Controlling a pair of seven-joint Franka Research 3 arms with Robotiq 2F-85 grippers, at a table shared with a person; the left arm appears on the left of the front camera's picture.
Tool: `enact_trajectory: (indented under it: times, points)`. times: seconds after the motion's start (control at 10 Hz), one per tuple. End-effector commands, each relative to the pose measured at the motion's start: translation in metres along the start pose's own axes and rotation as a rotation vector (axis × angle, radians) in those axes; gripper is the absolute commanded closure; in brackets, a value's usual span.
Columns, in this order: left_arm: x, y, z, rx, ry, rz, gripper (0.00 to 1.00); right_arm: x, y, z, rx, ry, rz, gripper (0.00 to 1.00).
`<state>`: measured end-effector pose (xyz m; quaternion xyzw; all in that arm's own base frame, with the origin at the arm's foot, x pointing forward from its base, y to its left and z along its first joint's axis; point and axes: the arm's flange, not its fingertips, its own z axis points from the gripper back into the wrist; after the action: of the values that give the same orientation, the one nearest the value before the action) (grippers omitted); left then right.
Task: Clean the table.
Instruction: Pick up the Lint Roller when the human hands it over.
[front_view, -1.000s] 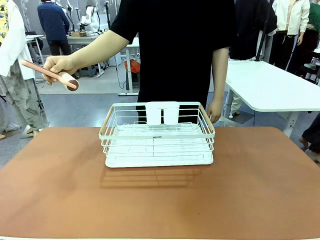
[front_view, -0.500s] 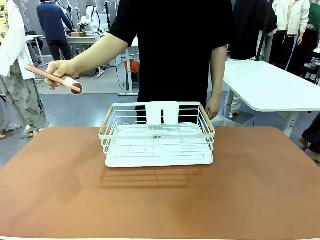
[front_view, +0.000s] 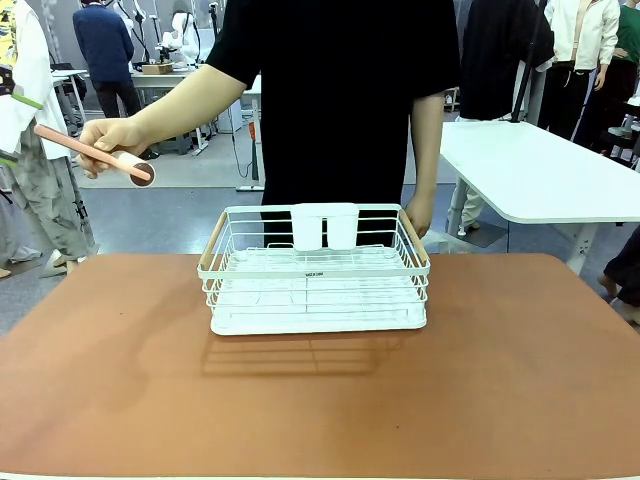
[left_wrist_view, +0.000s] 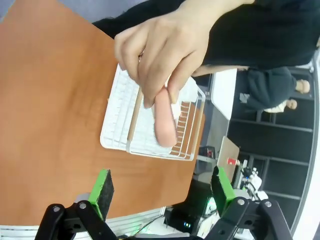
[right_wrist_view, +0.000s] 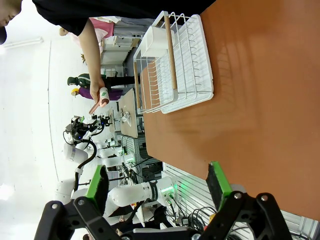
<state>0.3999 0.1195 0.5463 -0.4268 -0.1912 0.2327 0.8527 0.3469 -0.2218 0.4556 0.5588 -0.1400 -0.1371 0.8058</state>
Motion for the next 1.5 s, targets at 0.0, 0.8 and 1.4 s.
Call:
enact_trajectory:
  times: [0.0,0.8,1.4]
  points:
    - [-0.010,-0.010,-0.009,0.042,-0.050,0.040,0.00,-0.001,0.002,0.001,0.006,-0.002,0.001,0.00]
    - [-0.001,-0.010,-0.029,0.048,-0.116,0.223,0.00,-0.001,0.002,0.001,0.006,-0.002,0.001,0.00]
    - [0.003,-0.005,-0.034,0.033,-0.106,0.233,0.11,-0.001,0.002,0.001,0.006,-0.002,0.001,0.00]
